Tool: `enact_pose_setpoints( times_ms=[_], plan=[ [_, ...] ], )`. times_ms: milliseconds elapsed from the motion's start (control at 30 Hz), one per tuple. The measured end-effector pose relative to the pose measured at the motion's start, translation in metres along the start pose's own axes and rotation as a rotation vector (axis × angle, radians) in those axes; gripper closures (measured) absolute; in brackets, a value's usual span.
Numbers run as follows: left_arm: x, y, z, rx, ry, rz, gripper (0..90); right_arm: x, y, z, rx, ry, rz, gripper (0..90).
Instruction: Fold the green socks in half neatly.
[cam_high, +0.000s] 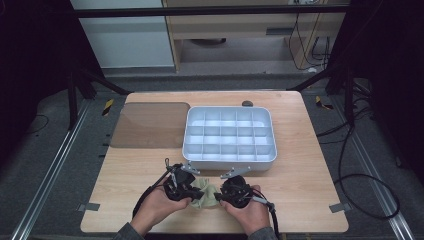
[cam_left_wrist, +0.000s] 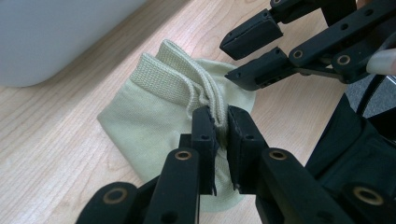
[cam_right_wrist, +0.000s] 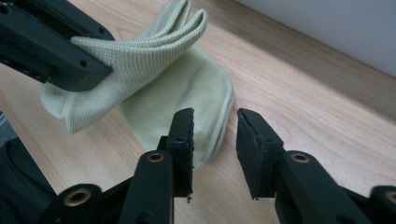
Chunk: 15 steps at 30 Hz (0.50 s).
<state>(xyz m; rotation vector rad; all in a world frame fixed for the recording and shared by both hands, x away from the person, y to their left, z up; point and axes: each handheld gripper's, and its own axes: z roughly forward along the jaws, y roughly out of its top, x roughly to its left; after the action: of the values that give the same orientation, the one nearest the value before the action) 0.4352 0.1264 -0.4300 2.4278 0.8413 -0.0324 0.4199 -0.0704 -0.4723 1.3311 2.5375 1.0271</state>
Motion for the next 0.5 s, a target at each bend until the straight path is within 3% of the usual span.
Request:
enact_pose_setpoints(
  times_ms=[133, 233, 500],
  plan=[
    [-0.0015, 0.0010, 0.0009, -0.003, -0.004, 0.001, 81.7, -0.0023, -0.0014, 0.0024, 0.013, 0.003, 0.007, 68.9],
    [-0.0026, 0.0019, 0.0012, -0.007, -0.007, 0.002, 81.7, -0.0045, -0.0013, 0.0037, 0.014, 0.018, 0.014, 85.8],
    [-0.0017, 0.0036, 0.0035, -0.012, 0.004, -0.007, 81.6, -0.0053, -0.0018, 0.0021, 0.004, 0.019, 0.013, 86.6]
  ],
)
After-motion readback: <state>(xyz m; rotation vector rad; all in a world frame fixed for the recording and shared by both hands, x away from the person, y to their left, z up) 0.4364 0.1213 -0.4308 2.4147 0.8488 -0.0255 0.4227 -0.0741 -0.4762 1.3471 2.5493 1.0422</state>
